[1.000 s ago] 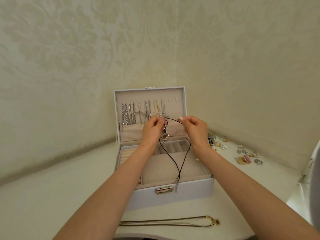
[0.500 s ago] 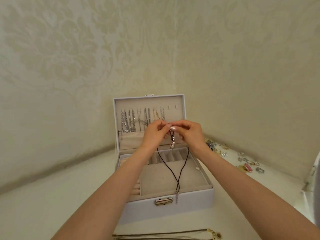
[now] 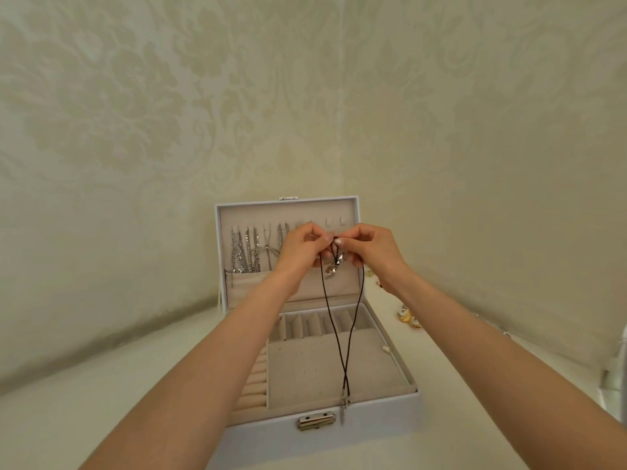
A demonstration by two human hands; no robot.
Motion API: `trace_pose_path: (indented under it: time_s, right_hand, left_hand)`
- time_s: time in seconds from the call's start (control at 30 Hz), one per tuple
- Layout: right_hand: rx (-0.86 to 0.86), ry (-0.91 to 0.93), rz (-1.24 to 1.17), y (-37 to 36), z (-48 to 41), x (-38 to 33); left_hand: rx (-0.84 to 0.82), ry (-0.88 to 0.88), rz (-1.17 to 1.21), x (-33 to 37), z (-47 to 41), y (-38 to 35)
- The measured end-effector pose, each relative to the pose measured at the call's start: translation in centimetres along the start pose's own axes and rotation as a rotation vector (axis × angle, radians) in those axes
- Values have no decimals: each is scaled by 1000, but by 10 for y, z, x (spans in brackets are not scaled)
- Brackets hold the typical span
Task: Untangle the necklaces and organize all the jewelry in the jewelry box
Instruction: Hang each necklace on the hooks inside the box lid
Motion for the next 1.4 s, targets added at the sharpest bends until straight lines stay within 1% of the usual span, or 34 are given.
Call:
trace_pose_path:
  time_s: [0.1,0.23,0.33,0.47,0.53,0.63,0.73,0.97,1.1,1.23,1.4]
  right_hand:
    - [19,-2,17,0,-4,1]
    - [69,11,111,-5,-9,3]
    - [59,-8,37,-5,-9,3]
    - [2,-26,-55,-4,-9,0]
    - [20,-19,-99,-5,-10,0]
    - [78,-12,-104,-5,-12,1]
    - [110,-9,-59,-7,-14,1]
    - [224,74,108,-11,-16,1]
    - [243,91,145,-13,-20,-2]
    - [242,139,201,-16,-25,-6]
    - [292,220,281,-22,-36,-10]
  left_hand:
    - [-18,9,-35,0,-4,0]
    - [-30,-26,-137,-1,-8,0]
    - [5,-58,-169,-2,-11,0]
    - [88,-192,-270,1,-17,2]
    - [88,-232,-272,2,-19,2]
    - [59,-258,-296,4,-21,2]
    - [67,-296,-351,6,-22,3]
    - [219,-420,-733,7,-20,2]
    - [269,-474,-790,5,-20,1]
    - [296,-526,-923,5,-22,-1]
    - [412,-466,-866,11,-25,-4]
Point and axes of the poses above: each hand's wrist, its own z-axis away from the middle knuckle, its own y-axis out of the back of the hand, x = y × z, the point moved 3 cm from there along -z, towards the middle knuckle, and after that the axes turned 6 degrees about x, right-handed, at the moved point
